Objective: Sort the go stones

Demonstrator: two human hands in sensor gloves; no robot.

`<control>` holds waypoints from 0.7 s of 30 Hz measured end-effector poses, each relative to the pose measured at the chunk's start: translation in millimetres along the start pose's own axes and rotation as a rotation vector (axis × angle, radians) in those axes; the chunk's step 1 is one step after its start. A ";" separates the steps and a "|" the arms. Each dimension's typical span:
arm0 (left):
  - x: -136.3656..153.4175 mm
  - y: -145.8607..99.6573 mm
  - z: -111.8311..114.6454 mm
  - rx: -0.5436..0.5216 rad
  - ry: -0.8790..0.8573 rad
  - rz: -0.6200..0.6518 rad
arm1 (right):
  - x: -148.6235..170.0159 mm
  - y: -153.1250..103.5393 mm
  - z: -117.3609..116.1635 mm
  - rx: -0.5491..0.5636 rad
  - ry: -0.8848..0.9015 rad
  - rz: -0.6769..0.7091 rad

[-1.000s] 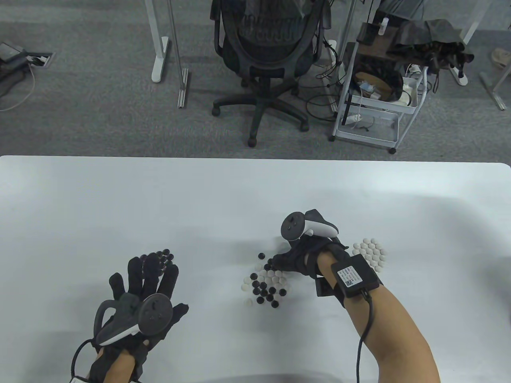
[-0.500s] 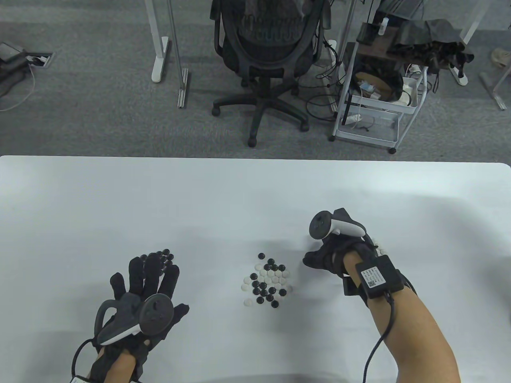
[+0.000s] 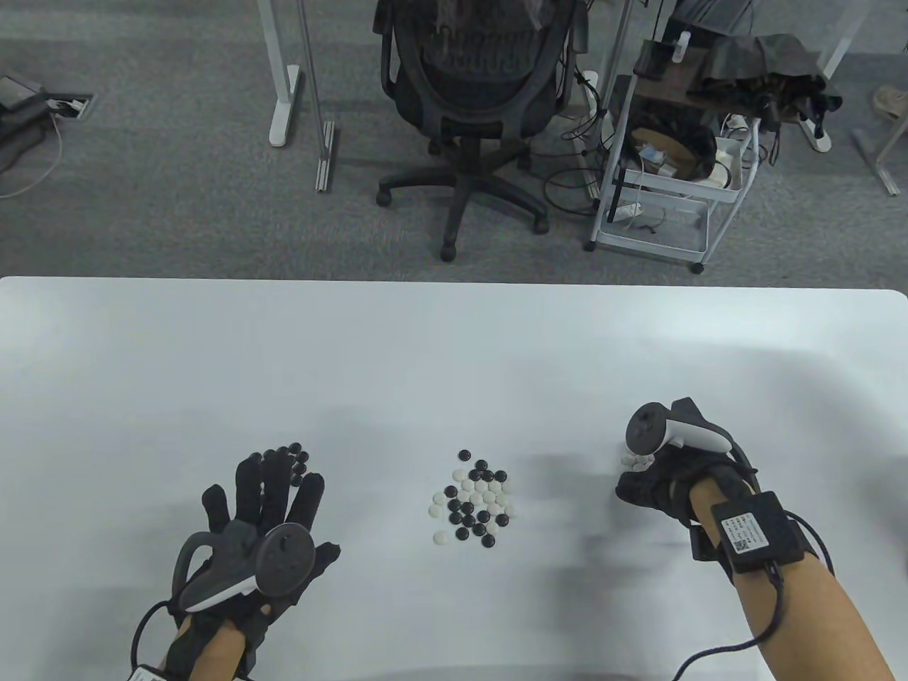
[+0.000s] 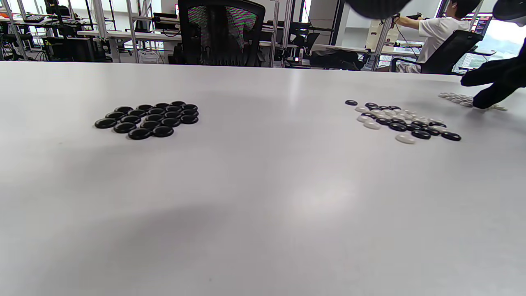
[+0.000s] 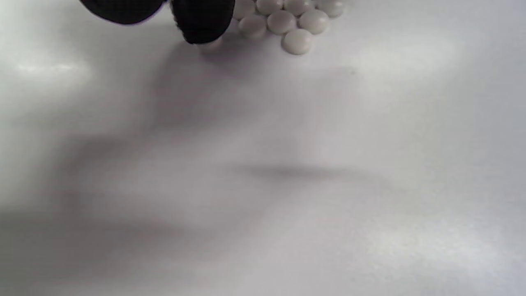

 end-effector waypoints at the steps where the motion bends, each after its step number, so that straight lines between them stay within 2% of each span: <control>1: 0.0 0.1 0.1 0.000 0.000 0.000 | 2.6 0.1 -0.4 0.001 0.013 -0.005; 5: -0.2 0.0 0.1 0.001 0.000 0.000 | 3.7 -1.5 0.7 0.015 0.023 -0.001; 10: -0.2 0.0 0.1 0.001 0.000 0.000 | -18.7 -14.7 10.0 0.059 0.102 0.133; 14: -0.4 -0.1 0.3 0.001 -0.003 -0.002 | -59.3 -26.8 5.2 0.029 0.030 0.232; 21: -0.7 -0.1 0.0 0.000 -0.001 -0.001 | -150.5 -33.1 -21.8 -0.045 -0.144 0.393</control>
Point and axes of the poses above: the tracker on the back of each hand, its own x axis roughly to the little-finger side, its own y axis roughly from the wrist to the fingertips, z = x × y, the point moved 4 cm from there along y, roughly from the wrist to the fingertips, and after that the axes turned 1 degree about -x, right-handed, at the moved point
